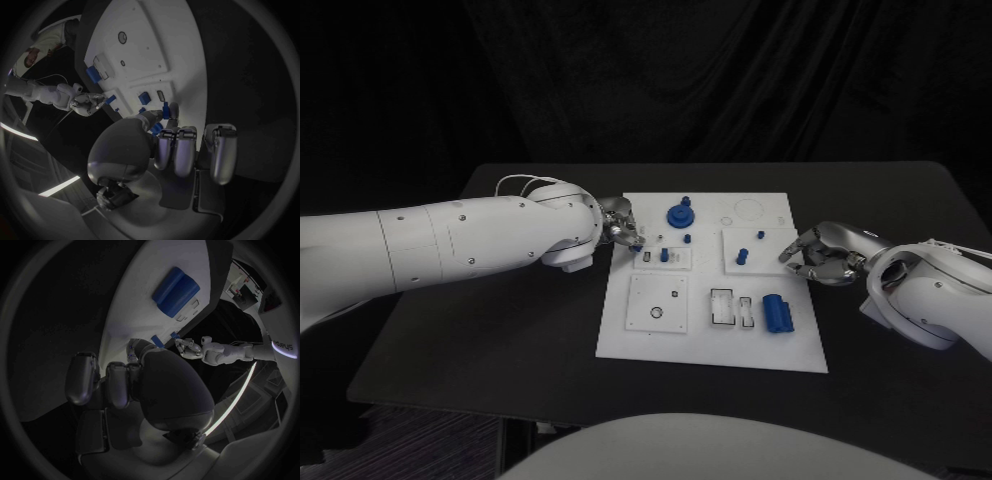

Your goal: Assemble the parts on the task board

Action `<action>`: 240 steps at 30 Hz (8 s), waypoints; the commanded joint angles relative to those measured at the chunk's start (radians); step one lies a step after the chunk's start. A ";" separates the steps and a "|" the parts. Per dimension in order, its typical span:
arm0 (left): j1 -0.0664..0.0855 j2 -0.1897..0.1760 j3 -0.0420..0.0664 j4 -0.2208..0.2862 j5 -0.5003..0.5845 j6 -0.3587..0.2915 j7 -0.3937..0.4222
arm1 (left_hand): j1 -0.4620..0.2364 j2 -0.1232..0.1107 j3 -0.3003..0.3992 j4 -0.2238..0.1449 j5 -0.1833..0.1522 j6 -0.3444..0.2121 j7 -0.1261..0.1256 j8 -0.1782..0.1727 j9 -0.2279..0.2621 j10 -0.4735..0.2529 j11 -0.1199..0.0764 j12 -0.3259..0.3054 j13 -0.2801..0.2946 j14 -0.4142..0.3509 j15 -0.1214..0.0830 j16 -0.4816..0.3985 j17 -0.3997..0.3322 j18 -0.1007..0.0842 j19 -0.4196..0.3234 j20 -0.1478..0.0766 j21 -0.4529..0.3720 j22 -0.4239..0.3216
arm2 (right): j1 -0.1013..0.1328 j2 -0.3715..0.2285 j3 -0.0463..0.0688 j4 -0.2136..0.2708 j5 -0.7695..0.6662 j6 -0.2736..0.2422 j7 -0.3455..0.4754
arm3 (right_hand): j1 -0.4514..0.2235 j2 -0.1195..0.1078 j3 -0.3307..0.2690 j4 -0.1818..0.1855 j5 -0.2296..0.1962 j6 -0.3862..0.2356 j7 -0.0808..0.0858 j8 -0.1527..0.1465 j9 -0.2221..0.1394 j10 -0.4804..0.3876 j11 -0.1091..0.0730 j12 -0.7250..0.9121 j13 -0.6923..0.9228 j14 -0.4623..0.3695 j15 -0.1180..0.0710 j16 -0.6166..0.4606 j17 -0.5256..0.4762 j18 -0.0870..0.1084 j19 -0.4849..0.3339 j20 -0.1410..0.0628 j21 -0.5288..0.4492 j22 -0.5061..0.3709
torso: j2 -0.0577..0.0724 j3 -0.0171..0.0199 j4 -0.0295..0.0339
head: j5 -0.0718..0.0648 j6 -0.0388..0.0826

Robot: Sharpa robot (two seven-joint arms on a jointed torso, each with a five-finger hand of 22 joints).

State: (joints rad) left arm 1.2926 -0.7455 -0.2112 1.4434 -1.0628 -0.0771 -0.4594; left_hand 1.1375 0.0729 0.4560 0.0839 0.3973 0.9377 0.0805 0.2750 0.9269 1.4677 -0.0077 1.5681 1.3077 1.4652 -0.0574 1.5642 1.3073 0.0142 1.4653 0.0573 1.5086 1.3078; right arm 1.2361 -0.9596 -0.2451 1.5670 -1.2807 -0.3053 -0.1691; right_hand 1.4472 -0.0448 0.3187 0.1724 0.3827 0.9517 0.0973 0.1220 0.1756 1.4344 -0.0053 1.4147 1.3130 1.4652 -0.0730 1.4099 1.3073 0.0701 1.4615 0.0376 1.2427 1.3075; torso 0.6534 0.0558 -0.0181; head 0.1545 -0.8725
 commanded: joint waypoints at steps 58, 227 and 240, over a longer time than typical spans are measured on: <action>-0.056 0.018 0.001 0.001 0.012 -0.027 0.022 | -0.116 -0.019 -0.063 0.097 -0.166 0.031 -0.021 -0.023 -0.008 0.103 -0.007 0.003 0.263 0.106 -0.010 0.007 0.263 0.011 0.056 -0.014 -0.044 0.225 | -0.003 -0.007 -0.002 0.002 -0.002 -0.016 -0.005 | -0.010 -0.003 -0.001 0.001 0.005 -0.003 0.002 -0.005 0.000 -0.002 0.002 -0.003 0.085 0.067 0.005 -0.003 0.115 -0.003 0.002 0.003 -0.003 0.175 | -0.001 -0.0007 0.0010 | -0.003 0.000; -0.090 0.070 0.001 -0.155 0.129 0.169 0.029 | -0.002 0.024 -0.541 0.110 -0.263 -0.072 -0.028 0.142 0.365 0.103 -0.008 0.003 0.263 0.106 -0.008 0.007 0.263 0.016 0.048 -0.011 -0.068 0.223 | -0.003 -0.006 -0.002 0.001 -0.002 -0.001 -0.010 | 0.004 -0.004 0.005 -0.013 0.006 0.004 0.001 -0.004 0.001 -0.007 0.002 -0.008 0.079 0.064 0.005 -0.011 0.107 -0.001 -0.002 0.004 -0.014 0.172 | 0.000 -0.0013 0.0004 | 0.002 0.000; -0.092 0.059 0.001 -0.156 0.091 0.152 0.047 | 0.062 0.045 -0.495 0.058 -0.200 -0.082 -0.032 0.125 0.364 0.103 -0.011 0.003 0.263 0.106 -0.011 0.007 0.263 0.016 0.049 -0.014 -0.069 0.223 | -0.003 -0.005 -0.002 0.000 -0.002 -0.001 -0.010 | 0.007 -0.005 0.006 -0.016 0.006 0.004 0.001 -0.004 0.001 -0.007 0.002 -0.008 0.079 0.064 0.005 -0.011 0.107 -0.001 -0.002 0.004 -0.014 0.172 | 0.000 -0.0001 -0.0003 | 0.004 0.000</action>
State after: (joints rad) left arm 1.2329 -0.6953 -0.1887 1.2872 -0.9352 0.0348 -0.3809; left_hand 1.1918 0.1083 -0.0904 0.1885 0.1906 0.8971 0.0612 0.4772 1.2929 1.4643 -0.0110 1.5681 1.3077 1.4661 -0.0598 1.5642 1.3076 0.0141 1.4654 0.0501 1.4429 1.3073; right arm 1.2357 -0.9644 -0.2469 1.5669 -1.2804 -0.3113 -0.1684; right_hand 1.4433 -0.0488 0.3257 0.1597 0.3827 0.9517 0.0975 0.1220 0.1761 1.4344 -0.0053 1.4107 1.3117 1.4652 -0.0730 1.4052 1.3073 0.0702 1.4615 0.0376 1.2340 1.3076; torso 0.6535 0.0551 -0.0182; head 0.1579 -0.8725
